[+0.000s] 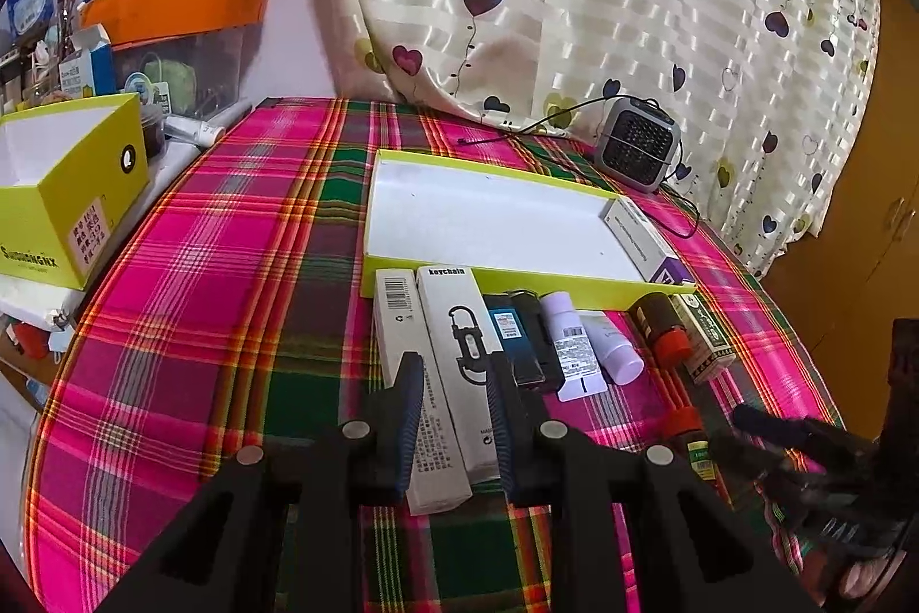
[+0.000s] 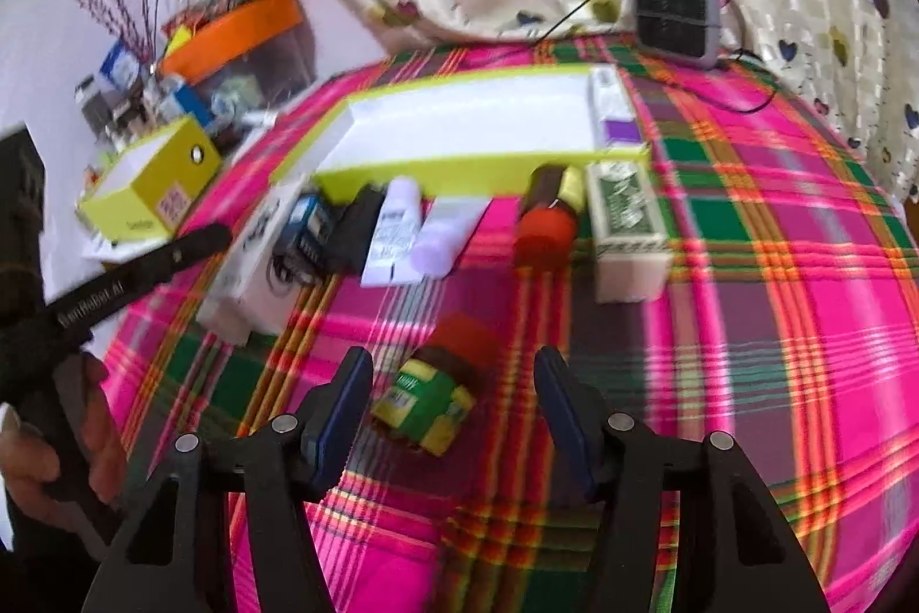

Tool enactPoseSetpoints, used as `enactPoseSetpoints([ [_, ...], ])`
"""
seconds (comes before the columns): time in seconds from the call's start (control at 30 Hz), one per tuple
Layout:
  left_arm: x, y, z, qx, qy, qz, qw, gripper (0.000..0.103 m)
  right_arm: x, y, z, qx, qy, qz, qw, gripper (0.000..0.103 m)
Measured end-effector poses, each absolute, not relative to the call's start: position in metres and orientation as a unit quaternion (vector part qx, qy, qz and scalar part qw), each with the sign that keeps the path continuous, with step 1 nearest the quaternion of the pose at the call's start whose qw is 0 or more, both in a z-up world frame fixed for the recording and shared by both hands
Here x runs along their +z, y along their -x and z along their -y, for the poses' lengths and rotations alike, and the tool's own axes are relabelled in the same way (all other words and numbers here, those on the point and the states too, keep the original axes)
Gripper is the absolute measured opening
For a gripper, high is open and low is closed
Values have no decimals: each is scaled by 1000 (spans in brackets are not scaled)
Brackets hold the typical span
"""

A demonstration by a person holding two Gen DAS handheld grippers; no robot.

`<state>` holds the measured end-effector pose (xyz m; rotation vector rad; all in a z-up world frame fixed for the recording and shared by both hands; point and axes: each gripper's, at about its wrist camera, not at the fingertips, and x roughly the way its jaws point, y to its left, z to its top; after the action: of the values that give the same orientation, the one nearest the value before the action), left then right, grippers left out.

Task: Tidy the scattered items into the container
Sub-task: 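Grasp the brown jar with the red lid using the right tool, then carry the brown jar into the tray and open the right tool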

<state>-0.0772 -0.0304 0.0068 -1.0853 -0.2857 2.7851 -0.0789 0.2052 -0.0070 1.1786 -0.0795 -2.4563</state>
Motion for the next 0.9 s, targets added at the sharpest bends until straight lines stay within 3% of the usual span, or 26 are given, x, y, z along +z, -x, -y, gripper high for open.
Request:
enactPoseSetpoints([
  [0.1, 7, 79, 29, 925, 361, 92, 71, 23, -14, 81, -200, -879, -432, 17, 203, 33],
  [0.5, 4, 93, 41, 926, 357, 103, 68, 23, 11, 92, -205, -892, -395, 32, 217, 33],
  [0.9, 10, 124, 71, 937, 315, 139, 59, 23, 29, 189, -136, -880, -393, 33, 264, 33],
])
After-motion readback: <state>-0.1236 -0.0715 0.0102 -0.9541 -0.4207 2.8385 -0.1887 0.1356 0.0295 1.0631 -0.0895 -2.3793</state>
